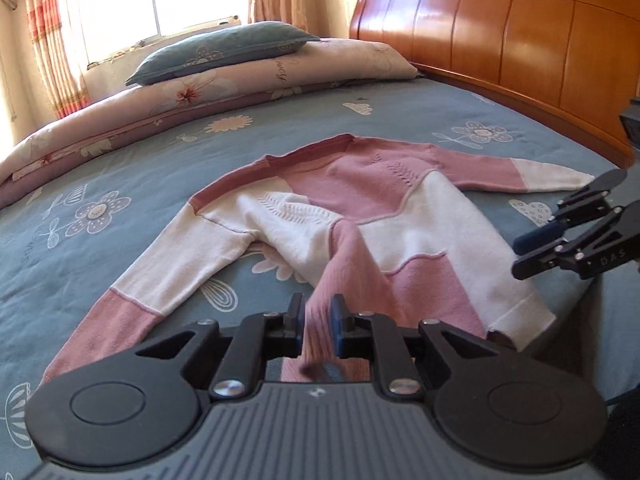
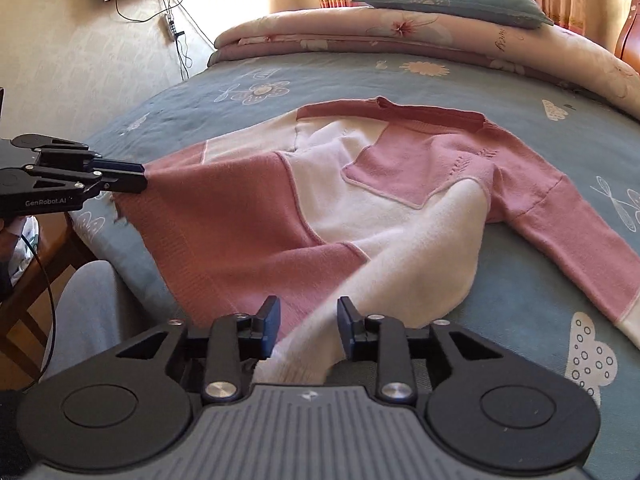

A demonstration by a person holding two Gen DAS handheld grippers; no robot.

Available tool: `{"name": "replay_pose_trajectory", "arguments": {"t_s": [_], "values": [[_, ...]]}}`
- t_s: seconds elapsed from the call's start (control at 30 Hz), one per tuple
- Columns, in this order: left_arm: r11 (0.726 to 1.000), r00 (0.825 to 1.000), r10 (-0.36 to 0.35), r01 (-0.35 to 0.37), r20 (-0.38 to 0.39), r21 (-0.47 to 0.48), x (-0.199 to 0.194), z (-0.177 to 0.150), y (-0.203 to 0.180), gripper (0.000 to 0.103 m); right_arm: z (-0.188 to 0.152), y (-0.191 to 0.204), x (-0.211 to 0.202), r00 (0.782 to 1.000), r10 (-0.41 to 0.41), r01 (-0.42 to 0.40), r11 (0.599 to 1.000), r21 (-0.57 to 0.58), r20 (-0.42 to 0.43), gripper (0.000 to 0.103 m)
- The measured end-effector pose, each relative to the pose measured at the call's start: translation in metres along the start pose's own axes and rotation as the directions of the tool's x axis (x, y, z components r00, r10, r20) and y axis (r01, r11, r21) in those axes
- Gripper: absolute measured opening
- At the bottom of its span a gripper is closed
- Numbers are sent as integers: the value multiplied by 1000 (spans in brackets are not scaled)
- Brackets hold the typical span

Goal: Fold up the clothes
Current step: 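Lay the hem flat and open both grippers over the spread sweater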

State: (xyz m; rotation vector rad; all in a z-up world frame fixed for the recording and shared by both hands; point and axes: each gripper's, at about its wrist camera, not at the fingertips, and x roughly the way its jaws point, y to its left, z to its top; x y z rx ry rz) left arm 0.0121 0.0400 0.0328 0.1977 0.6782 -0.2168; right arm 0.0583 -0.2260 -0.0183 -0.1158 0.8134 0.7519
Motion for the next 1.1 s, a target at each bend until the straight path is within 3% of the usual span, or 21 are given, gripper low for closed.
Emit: {"name": "replay_pose_trajectory", "arguments": {"t_s": [0.07, 0.17, 0.23, 0.37, 0.43, 0.5, 0.57, 0.67, 0.87, 1.1], "values": [[999, 999, -32, 31, 11, 31, -3, 1, -7, 15, 1, -1, -2, 1000, -7, 7, 1000, 8, 11, 45], [994, 997, -78, 76, 26, 76, -8, 2, -17, 27, 2, -5, -6, 1000, -21, 21, 1000, 22, 23, 50], [996, 997, -74, 72, 37, 48, -2, 6, -13, 31, 1, -8, -8, 999, -30, 29, 999, 33, 27, 50], [988, 998, -57, 57, 5, -147, 25, 12, 23, 31, -5, -15, -11, 999, -39, 37, 997, 62, 32, 50], [964, 997, -60, 47, -44, -264, 44, 9, 43, 32, -6, -21, -12, 998, -59, 56, 995, 81, 38, 50], [940, 996, -23, -8, -86, -341, 63, 3, 60, 31, -7, -30, -11, 995, -95, 90, 989, 115, 38, 50], [922, 990, 16, -68, -138, -381, 78, -5, 71, 31, -10, -40, -11, 992, -121, 114, 981, 154, 33, 50], [901, 981, 5, -89, -194, -424, 95, -15, 75, 31, -16, -55, -10, 990, -141, 134, 969, 207, 21, 50], [923, 977, -89, 7, -194, -386, 108, -14, 42, 31, -15, -59, -4, 993, -113, 104, 967, 234, 27, 50], [917, 961, -217, 141, -169, -373, 126, -8, 3, 35, 4, -31, 14, 998, -46, 40, 986, 162, 35, 50]]}}
